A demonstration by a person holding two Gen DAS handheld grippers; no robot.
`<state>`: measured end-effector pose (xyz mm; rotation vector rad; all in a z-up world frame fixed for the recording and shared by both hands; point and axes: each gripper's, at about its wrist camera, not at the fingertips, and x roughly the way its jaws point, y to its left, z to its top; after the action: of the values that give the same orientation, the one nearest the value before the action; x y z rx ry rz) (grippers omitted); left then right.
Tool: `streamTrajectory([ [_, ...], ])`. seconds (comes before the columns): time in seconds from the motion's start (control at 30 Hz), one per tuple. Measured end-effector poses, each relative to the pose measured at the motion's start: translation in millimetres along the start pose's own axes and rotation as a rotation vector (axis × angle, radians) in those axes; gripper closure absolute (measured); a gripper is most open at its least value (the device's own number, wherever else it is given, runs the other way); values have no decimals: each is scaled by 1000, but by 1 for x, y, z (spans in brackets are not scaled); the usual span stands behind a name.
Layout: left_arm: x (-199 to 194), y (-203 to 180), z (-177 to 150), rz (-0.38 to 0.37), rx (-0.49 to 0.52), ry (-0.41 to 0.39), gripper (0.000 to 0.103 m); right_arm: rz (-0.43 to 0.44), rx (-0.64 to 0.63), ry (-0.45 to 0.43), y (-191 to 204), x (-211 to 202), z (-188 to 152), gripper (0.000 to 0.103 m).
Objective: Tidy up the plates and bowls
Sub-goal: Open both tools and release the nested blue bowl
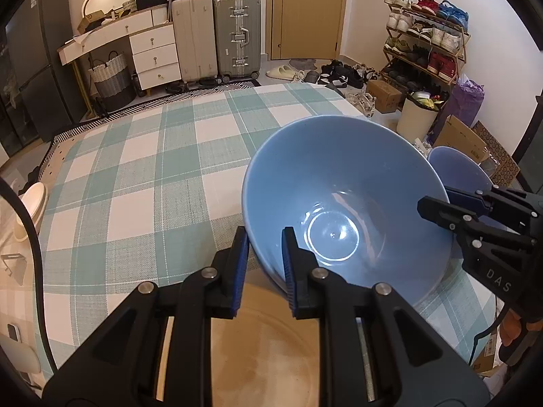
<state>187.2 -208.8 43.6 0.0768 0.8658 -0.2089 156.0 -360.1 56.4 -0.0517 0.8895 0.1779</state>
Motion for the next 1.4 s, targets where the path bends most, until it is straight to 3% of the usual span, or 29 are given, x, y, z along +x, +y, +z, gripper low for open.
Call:
streamTrajectory([
  [0.63,12,0,-4,1,10,21,85,-37,-23,-7,1,8,-7,80],
  [0.73,9,4,-3,-26,-9,19,79,-34,-14,-22,-1,4,-8,80],
  [0.87,3,11,-1,-61,-39,14,59,-13,4,-42,-5,-3,-10,77],
  [1.17,-11,22,-4,-95,-92,3,29,22,19,-44,-8,-5,-13,73],
  [1.27,-13,17,-6,-112,-88,9,29,48,37,-57,-12,-11,-14,59],
  [1.37,-16,11,-7,-156,-87,11,28,57,69,-81,-17,-20,-18,37],
  [1.4,-18,8,-7,-160,-83,6,28,61,84,-90,-19,-23,-19,25],
])
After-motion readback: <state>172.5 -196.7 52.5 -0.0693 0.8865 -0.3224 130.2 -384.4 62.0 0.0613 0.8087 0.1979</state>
